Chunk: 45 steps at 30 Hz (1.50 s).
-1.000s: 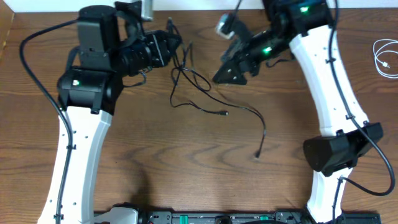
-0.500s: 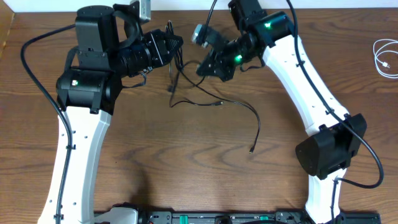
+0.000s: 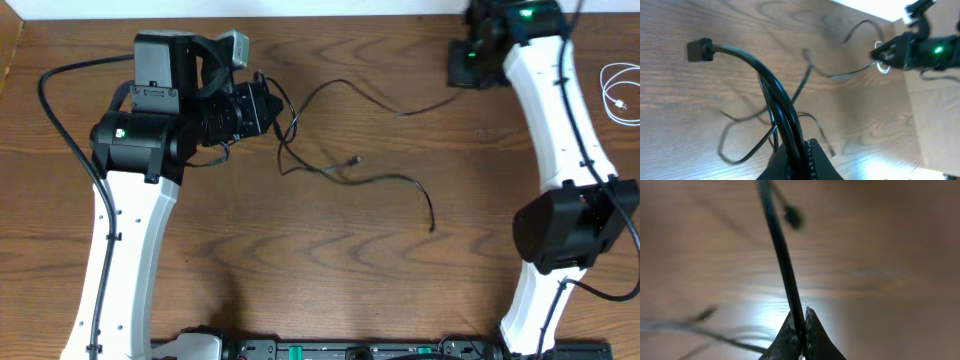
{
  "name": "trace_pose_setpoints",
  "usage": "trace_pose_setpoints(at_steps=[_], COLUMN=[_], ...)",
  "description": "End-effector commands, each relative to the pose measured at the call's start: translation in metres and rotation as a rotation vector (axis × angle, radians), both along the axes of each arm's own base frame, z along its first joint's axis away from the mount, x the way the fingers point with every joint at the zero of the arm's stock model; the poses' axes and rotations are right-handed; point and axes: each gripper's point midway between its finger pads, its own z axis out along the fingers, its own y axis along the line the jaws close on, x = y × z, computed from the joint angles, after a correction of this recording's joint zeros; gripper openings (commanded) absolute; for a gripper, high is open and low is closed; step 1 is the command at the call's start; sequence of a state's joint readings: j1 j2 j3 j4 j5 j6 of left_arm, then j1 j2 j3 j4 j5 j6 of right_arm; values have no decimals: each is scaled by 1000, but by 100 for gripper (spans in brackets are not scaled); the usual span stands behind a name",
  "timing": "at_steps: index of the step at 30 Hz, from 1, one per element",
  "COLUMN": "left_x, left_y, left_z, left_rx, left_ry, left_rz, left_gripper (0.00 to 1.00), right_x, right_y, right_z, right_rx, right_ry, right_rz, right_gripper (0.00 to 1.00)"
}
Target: Untangle cables
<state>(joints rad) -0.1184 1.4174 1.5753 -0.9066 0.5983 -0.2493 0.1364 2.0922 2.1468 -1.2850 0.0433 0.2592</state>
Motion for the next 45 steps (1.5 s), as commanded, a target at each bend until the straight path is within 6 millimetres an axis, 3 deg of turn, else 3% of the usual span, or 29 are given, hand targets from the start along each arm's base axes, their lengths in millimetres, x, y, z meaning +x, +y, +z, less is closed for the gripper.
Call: trace_pose_setpoints(at_steps=[1,6,11,14,19,28,33,37,41,45], left_x=[-1,-1,3,6,-3,-20,-19,-9,9,17], left_y=[3,11,39,67,150,207,203,184,145,112], left_z=[6,-6,-22,-31,-33,-11,-13,-21,-27,-27], left_rx=[66,130,274,404,609,733,709,660,547,405], left_ry=[-69,-55,-20,3,99,44,52,68,55,55], left_rz=[-59,-51,56,167,691,1113,1104,967,717,588], left_gripper=[8,8,8,9,8,7,8,7,8,8], right_x=[-7,-22,-38,-51,-73,-101,-104,-88,-68,-77], right_y=[-58,-113,-158,-185,-220,-256,-263,-268,-274,-300], right_z=[18,17,15,14,11,9,10,26,91,161], right_rx=[-143,-208,-219,-213,-204,-193,-195,-132,-3,35], right_ry=[-38,8,51,82,130,183,177,90,-130,-358], right_rz=[-225,-368,-470,-534,-626,-745,-766,-726,-646,-679], right_gripper=[1,1,1,1,1,1,1,1,1,1])
